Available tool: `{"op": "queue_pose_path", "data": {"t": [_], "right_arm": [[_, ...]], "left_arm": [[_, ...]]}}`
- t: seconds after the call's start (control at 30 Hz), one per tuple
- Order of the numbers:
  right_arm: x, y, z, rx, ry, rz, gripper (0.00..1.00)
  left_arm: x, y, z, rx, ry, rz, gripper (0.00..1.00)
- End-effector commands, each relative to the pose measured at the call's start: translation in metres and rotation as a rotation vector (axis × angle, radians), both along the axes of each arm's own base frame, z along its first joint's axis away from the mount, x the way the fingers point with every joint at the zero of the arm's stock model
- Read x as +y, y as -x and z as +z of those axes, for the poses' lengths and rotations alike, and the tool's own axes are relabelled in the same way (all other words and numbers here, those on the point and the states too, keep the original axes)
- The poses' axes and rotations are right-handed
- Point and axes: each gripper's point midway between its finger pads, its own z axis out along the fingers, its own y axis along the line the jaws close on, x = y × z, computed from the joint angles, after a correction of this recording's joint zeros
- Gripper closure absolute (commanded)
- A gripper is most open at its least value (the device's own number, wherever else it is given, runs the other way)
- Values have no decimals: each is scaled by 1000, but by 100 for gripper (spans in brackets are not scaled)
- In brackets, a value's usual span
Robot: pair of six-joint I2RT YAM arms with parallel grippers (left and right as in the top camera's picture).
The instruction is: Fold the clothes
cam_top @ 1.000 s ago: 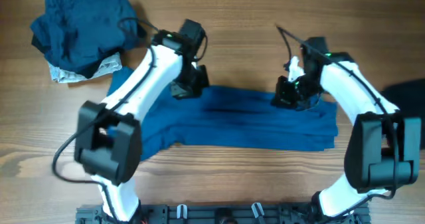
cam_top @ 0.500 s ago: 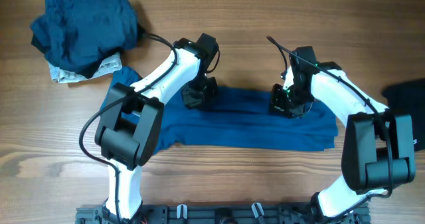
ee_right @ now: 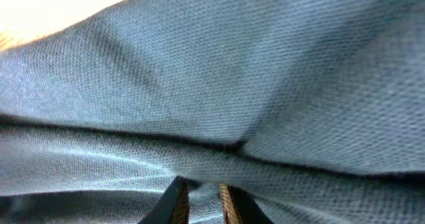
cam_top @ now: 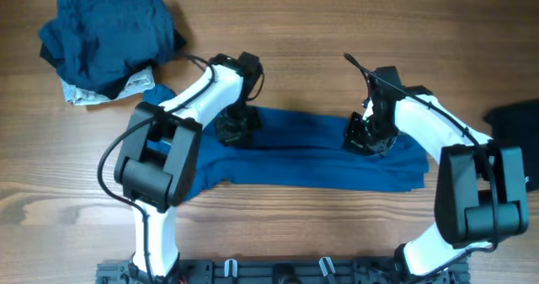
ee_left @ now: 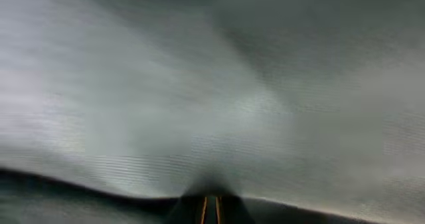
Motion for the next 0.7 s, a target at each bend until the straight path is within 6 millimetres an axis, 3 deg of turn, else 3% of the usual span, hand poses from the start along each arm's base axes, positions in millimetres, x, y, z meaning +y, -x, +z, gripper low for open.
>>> {"op": "queue_pose_path", "data": {"t": [0.0, 0.2, 0.47, 0.67], "right_arm": [[-39, 7, -16, 38, 100, -92, 83], [-71, 3, -17, 33, 141, -175, 83], [-107, -15, -17, -38, 161, -288, 82], [-153, -18, -16, -72, 195, -397, 82]], "left_arm": [[30, -5, -7, -10, -112, 25, 93], [38, -10, -8, -19, -122, 44, 91], [28, -36, -14, -125, -75, 52, 88], [18, -49, -15, -175, -30, 57, 86]]}}
